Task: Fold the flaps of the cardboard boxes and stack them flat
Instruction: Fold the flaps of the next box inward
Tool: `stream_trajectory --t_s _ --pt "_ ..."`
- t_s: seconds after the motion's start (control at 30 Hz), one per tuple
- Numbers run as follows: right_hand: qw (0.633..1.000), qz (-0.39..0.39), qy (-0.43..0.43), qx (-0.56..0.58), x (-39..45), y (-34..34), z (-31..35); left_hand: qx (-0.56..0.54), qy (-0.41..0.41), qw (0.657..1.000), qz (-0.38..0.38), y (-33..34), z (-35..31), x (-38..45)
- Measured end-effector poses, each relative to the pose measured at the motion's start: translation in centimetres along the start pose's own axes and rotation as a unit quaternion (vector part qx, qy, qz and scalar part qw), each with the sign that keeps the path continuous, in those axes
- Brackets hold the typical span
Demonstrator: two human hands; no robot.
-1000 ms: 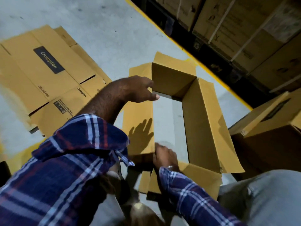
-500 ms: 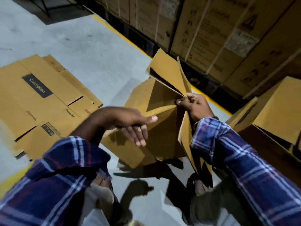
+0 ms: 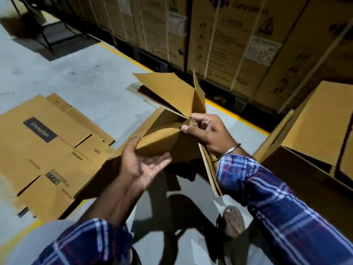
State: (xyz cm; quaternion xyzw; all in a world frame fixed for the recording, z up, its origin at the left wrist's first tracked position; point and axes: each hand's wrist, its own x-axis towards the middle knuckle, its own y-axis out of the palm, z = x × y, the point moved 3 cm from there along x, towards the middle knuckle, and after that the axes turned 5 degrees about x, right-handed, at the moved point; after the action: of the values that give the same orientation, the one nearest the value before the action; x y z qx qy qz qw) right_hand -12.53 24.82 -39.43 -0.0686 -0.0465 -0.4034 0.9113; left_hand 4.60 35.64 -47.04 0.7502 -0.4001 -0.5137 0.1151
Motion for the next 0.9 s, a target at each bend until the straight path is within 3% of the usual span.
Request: stream_trajectory --t_s 0.13,0.23,0.37,0.47,0.53,0.6,0.7,0.8,0.9 --pt "0.997 0.052 0.024 -0.056 -0.2 0.3 0.2 -0.042 0.115 0.992 -0.002 -0.1 -3.5 -0.3" --pt "0.981 0.047 0.008 -0.190 -1.0 -0.6 0.3 -0.009 0.151 0.988 -0.004 0.9 -4.4 -0.7" --pt "0.898 0.022 0.042 -0.438 -1.9 -2.8 0.9 -0.002 0.159 0.987 -0.023 2.0 -3.7 -0.3" --pt "0.837 -0.029 0.056 -0.544 -3.5 -4.2 1.9 0.012 0.181 0.983 -0.030 2.4 -3.8 0.5" --pt "0.801 -0.088 0.009 -0.592 -4.4 -4.2 2.8 0.013 0.196 0.980 -0.028 2.6 -4.0 0.9" --pt "0.787 -0.121 -0.109 -0.596 -5.0 -2.7 3.9 0.008 0.212 0.977 -0.023 2.8 -4.0 1.3" --pt "0.809 -0.027 -0.222 -0.543 -5.1 0.3 4.2 0.021 0.230 0.973 -0.021 3.4 -3.4 1.4" --pt "0.760 0.048 -0.163 -0.627 -4.3 1.2 2.3 0.060 0.241 0.968 -0.020 3.9 -2.1 0.8" --pt "0.705 0.037 0.023 -0.708 -3.5 0.2 2.0 0.064 0.244 0.967 -0.042 3.7 -1.9 0.7"
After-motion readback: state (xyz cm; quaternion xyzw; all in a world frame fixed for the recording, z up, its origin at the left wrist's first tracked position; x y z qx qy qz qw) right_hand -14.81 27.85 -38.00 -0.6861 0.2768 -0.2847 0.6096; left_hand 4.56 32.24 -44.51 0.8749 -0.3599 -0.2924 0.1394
